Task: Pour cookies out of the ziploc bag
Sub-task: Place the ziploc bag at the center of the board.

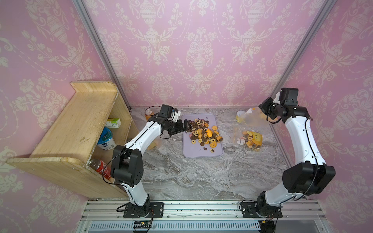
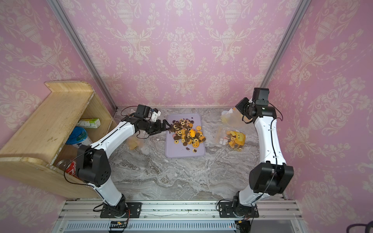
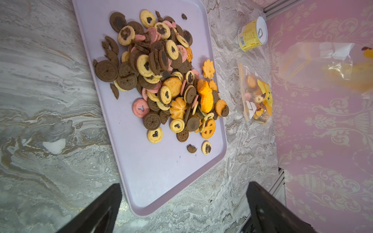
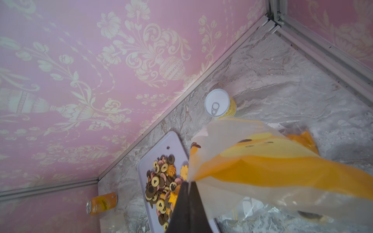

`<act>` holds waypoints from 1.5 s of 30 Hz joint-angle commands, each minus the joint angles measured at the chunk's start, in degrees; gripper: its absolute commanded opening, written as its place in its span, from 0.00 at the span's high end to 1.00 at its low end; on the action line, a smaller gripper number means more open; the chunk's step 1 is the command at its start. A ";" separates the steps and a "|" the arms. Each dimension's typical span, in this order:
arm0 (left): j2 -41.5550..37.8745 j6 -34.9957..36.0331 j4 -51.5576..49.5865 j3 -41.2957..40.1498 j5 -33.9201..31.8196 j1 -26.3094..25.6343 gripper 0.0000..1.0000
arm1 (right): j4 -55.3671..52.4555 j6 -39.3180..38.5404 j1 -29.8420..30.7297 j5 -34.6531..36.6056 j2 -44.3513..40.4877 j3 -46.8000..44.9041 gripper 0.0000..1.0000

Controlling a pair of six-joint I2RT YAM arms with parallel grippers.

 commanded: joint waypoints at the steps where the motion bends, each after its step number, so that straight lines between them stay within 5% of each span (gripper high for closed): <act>1: -1.45 0.87 -0.26 -0.91 0.51 0.47 0.01 | 0.10 -2.29 -3.01 0.16 5.11 7.43 1.00; 6: -2.47 0.60 0.53 -1.68 0.61 0.43 0.01 | 4.10 -8.71 -3.19 3.42 5.65 4.64 1.00; 10: -2.85 -0.23 1.55 -2.28 1.07 0.46 0.01 | 12.53 -7.50 -2.93 1.11 0.43 -13.71 0.99; 11: -2.76 -0.36 1.65 -2.35 1.28 0.46 0.01 | 13.83 -7.12 -2.83 0.63 -0.56 -17.58 0.90; 13: -2.76 -0.54 1.78 -2.36 1.56 0.45 0.01 | 16.57 -7.01 -1.84 1.20 -3.19 -26.02 0.52; 15: -2.85 -0.54 1.83 -2.50 1.58 0.39 0.01 | 18.57 -7.62 -0.11 3.22 -6.32 -32.39 0.25; 18: -2.76 -0.53 1.92 -2.61 1.65 0.45 0.01 | 20.23 -7.38 1.89 4.61 -11.25 -40.04 0.08; 22: -2.36 -0.80 2.01 -2.54 1.81 0.46 0.01 | 19.92 -6.68 4.50 6.06 -16.39 -43.69 0.00; 31: -1.83 -0.71 2.02 -2.70 1.52 0.43 0.01 | 11.67 -7.36 14.01 10.40 -13.97 -38.77 0.04; 33: -1.54 -0.71 2.00 -2.55 1.58 0.39 0.01 | 10.19 -7.94 16.19 10.59 -11.16 -36.53 0.27; 37: -1.52 -0.71 1.90 -2.62 1.65 0.41 0.01 | 9.88 -7.79 19.28 8.33 -5.61 -31.93 0.53; 45: -1.53 -0.71 1.86 -2.68 1.78 0.44 0.01 | 8.54 -6.46 22.91 6.87 7.25 -23.52 0.80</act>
